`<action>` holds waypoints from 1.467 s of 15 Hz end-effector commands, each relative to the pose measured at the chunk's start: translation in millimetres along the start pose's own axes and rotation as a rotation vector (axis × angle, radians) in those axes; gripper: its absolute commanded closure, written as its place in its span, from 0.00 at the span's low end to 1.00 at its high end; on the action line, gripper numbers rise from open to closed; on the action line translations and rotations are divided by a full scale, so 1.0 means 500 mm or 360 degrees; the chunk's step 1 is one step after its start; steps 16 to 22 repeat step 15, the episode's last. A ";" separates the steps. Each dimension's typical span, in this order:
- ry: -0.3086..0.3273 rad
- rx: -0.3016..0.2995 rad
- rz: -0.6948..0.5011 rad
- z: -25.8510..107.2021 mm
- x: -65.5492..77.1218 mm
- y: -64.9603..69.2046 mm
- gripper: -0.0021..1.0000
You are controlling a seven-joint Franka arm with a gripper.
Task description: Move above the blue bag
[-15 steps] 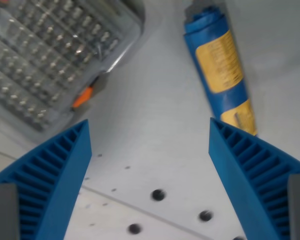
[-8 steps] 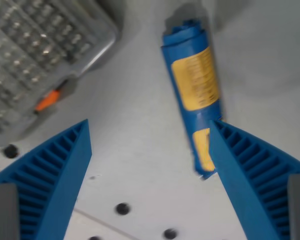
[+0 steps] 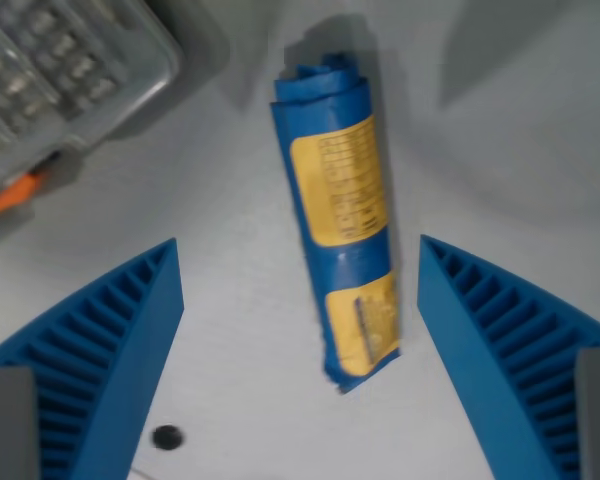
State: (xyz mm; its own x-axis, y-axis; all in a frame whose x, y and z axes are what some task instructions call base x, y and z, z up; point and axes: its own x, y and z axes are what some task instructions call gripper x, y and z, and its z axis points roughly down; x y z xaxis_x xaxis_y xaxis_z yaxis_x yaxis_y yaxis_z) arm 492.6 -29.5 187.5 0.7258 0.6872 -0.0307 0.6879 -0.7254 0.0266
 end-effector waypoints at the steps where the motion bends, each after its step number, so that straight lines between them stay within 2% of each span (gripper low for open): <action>1: -0.0033 -0.0039 -0.0217 0.011 0.003 0.026 0.00; 9: -0.0029 -0.0032 -0.0195 0.031 -0.001 0.046 0.00; 22: -0.0026 -0.0034 -0.0158 0.034 -0.002 0.048 0.00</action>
